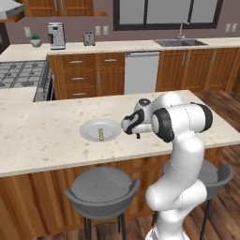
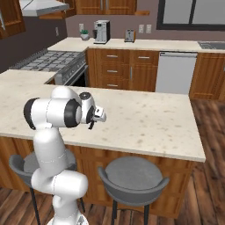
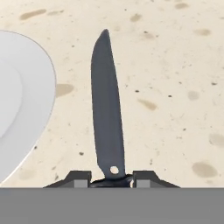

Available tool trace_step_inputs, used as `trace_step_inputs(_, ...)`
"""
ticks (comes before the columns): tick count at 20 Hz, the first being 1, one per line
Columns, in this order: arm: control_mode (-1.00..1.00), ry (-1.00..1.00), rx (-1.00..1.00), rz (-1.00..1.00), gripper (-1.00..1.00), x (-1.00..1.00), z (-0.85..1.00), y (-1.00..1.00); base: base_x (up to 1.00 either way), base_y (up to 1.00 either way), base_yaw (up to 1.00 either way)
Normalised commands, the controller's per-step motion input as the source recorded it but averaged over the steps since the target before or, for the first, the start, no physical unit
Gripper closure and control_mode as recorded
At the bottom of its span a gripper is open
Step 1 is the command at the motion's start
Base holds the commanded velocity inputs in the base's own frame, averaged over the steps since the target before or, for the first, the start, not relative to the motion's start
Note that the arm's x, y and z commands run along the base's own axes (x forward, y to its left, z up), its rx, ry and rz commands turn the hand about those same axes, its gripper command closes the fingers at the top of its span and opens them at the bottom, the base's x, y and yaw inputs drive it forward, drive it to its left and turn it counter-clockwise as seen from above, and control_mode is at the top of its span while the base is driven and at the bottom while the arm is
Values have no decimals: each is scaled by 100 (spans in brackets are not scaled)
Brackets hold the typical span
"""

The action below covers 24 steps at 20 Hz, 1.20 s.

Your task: Retrieve the butter from the fridge and place it on a plate on the dining table. Then retrieve the butter knife by the fridge and place it near the plate.

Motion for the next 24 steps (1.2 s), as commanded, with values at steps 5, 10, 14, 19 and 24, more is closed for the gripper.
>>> trace_step_inputs(5,-100,0,0,-1,100,27,-9,0,0,0,0)
trace_step_inputs(10,-100,0,0,-1,100,21,-15,0,0,0,0)
trace_step_inputs(14,-100,0,0,-1,100,17,-18,0,0,0,0)
trace_step_inputs(19,-100,0,0,0,100,11,-20,0,0,0,0)
trace_step_inputs(24,-100,0,0,0,100,27,-4,0,0,0,0)
